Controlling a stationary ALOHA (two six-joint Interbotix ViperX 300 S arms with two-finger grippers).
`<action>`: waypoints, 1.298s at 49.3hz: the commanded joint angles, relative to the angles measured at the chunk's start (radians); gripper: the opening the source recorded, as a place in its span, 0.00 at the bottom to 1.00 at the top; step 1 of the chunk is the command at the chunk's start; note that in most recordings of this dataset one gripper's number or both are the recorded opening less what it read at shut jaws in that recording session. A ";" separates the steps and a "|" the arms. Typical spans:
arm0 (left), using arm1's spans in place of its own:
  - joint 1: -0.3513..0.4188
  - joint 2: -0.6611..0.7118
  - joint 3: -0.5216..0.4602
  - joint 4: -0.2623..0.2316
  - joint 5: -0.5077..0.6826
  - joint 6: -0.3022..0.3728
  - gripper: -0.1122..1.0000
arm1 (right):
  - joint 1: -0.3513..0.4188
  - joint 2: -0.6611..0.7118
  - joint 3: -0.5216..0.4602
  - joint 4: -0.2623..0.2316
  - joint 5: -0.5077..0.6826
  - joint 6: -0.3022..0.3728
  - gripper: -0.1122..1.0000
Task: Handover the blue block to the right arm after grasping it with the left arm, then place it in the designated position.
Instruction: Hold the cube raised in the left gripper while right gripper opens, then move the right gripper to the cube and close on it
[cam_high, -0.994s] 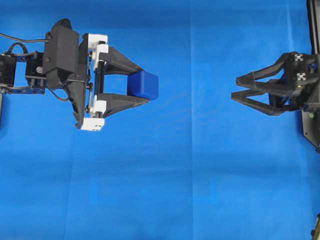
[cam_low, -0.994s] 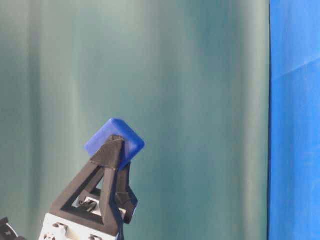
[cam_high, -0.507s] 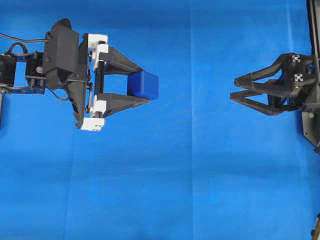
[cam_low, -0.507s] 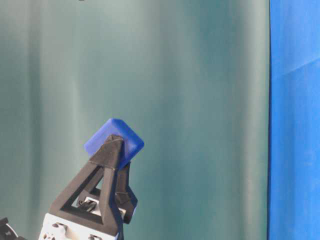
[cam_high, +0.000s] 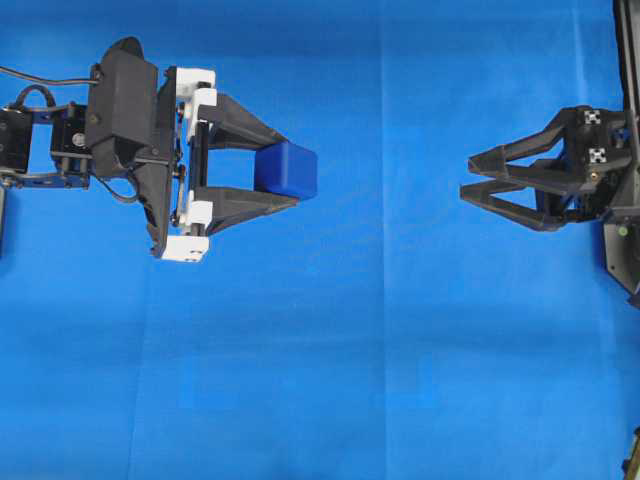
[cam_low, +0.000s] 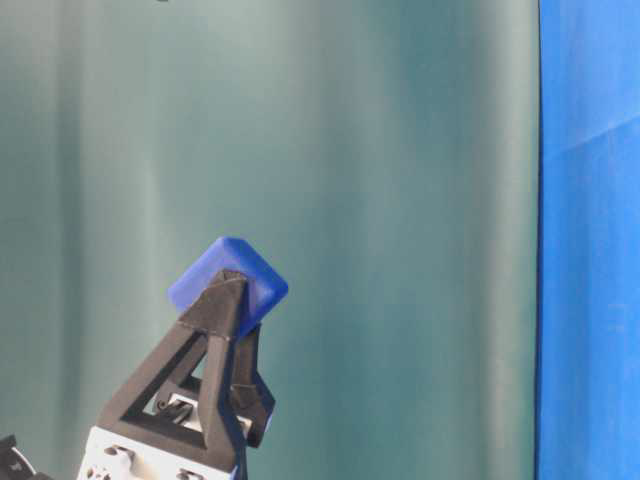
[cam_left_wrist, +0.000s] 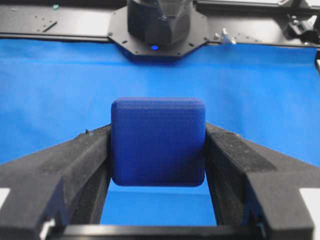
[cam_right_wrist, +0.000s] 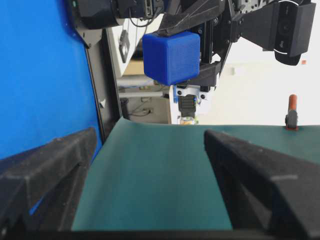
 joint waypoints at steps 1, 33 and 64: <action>-0.002 -0.023 -0.011 0.000 -0.011 0.002 0.54 | -0.002 0.000 -0.028 0.000 -0.009 0.003 0.95; -0.002 -0.023 -0.011 0.000 -0.011 0.005 0.54 | -0.002 0.003 -0.031 0.000 -0.009 0.005 0.95; -0.002 -0.023 -0.011 0.000 -0.006 0.002 0.54 | -0.002 0.232 -0.210 0.000 -0.009 0.003 0.95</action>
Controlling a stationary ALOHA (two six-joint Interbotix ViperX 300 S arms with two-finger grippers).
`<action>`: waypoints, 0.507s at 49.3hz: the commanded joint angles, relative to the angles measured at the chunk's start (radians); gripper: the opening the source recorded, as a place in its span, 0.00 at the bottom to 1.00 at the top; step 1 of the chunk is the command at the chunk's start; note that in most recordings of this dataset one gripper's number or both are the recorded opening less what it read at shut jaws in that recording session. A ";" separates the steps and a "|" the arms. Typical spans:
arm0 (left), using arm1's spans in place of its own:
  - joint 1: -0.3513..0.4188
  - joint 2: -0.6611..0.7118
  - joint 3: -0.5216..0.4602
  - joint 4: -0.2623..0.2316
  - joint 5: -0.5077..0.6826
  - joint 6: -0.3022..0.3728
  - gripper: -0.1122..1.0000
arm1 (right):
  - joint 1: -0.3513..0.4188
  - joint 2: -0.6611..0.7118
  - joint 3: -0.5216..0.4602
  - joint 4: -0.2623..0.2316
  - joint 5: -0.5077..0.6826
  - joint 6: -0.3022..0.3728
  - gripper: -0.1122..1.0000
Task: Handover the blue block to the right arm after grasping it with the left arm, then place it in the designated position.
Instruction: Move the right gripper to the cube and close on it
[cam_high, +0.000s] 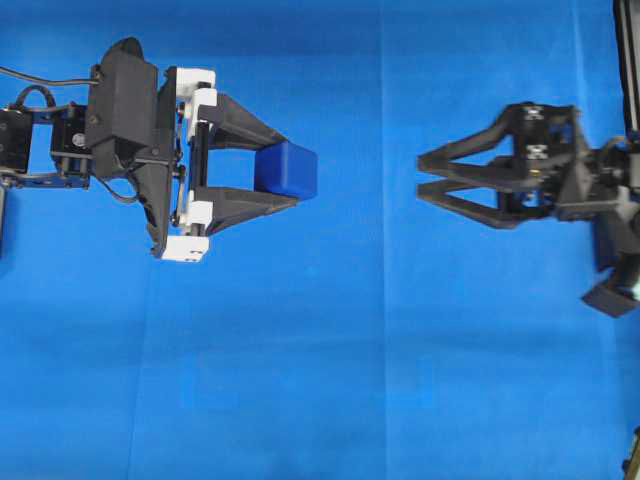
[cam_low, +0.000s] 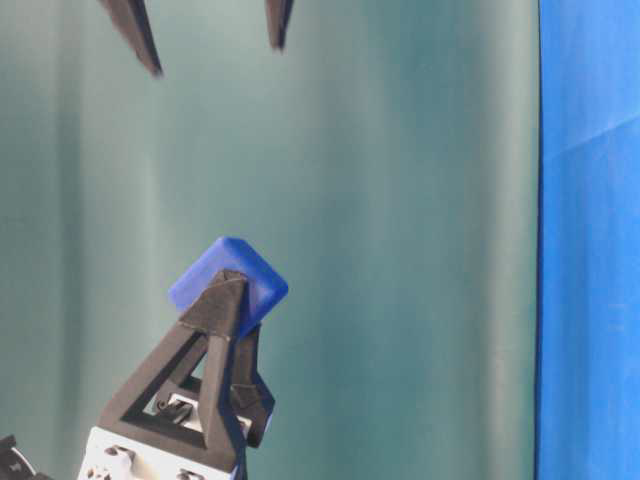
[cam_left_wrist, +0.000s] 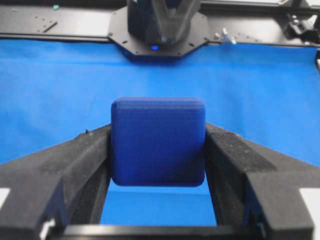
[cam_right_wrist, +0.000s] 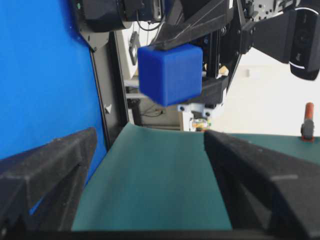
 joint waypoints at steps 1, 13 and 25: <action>0.000 -0.023 -0.009 0.000 -0.006 -0.002 0.54 | -0.003 0.046 -0.066 0.000 -0.009 0.003 0.95; 0.000 -0.023 -0.009 0.000 -0.003 -0.003 0.54 | -0.003 0.193 -0.193 0.000 -0.009 0.002 0.95; -0.002 -0.023 -0.011 0.000 -0.002 -0.003 0.54 | -0.002 0.322 -0.314 -0.002 -0.009 -0.003 0.95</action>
